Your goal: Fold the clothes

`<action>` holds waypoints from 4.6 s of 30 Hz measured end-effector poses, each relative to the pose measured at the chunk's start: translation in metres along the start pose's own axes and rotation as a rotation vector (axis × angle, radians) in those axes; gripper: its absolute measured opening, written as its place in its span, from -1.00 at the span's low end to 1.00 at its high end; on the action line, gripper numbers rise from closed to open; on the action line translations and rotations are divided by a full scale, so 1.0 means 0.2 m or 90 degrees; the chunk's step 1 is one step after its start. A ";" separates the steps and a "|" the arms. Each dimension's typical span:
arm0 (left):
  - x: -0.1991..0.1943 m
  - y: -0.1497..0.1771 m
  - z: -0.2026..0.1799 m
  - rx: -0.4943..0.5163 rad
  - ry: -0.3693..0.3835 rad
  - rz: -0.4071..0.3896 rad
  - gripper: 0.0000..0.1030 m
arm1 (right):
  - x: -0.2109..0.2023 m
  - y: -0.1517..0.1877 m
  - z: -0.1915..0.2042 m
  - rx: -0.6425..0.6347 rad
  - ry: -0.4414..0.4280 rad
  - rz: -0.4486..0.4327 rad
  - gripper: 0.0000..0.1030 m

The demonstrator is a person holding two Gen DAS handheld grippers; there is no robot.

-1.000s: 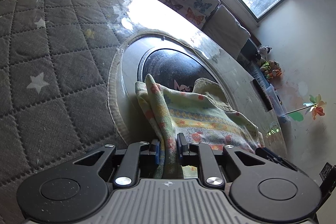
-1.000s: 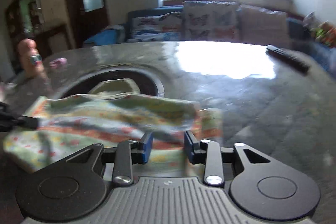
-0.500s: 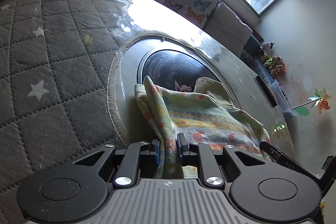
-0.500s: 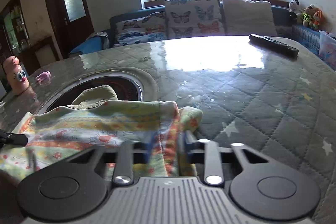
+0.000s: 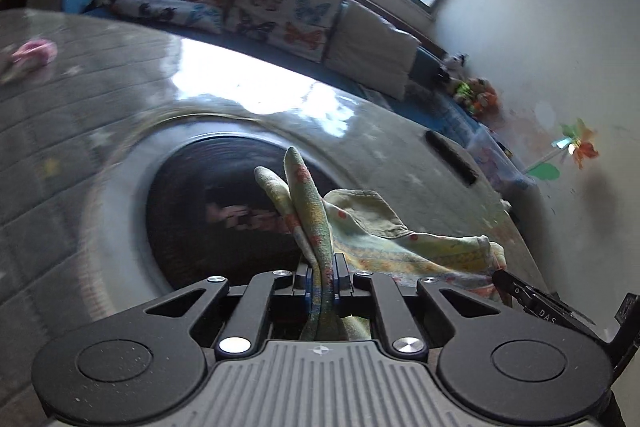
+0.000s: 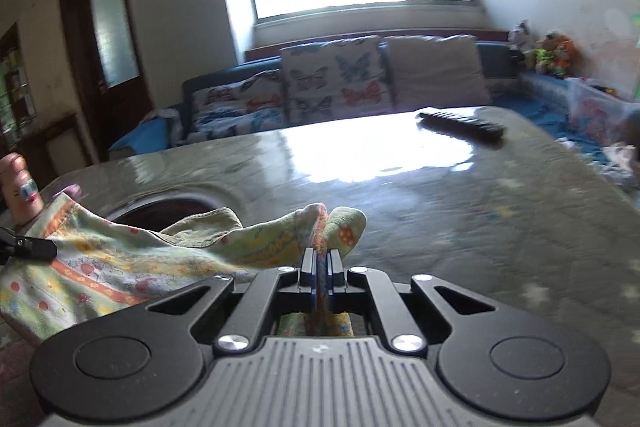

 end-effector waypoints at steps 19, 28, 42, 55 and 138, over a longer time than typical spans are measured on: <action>0.67 -0.26 -0.71 0.184 -0.005 0.063 -0.73 | -0.13 -0.03 -0.70 0.097 0.201 -0.004 -0.86; 0.70 -0.31 -0.70 0.202 -0.028 0.045 -0.62 | -0.06 -0.03 -0.72 0.099 0.162 0.012 -0.85; 0.99 -0.36 -0.68 0.222 -0.035 0.093 -0.62 | 0.23 -0.11 -0.75 0.106 0.128 0.055 -0.82; 1.00 -0.33 -0.83 0.274 -0.010 0.077 -0.59 | 0.27 -0.20 -0.61 0.071 0.094 0.053 -0.51; 0.48 0.40 -0.56 0.296 -0.109 0.084 1.00 | -0.21 0.43 -0.06 0.105 0.165 0.073 1.00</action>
Point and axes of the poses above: each gripper's, at about its wrist camera, not at the fingertips, and x roughly the way its jaws point, z to its left, y to its underside, the point moved 2 cm from there along x, roughly the way its jaws point, and after that the axes turned 11 degrees about z, right-handed, at the moved point
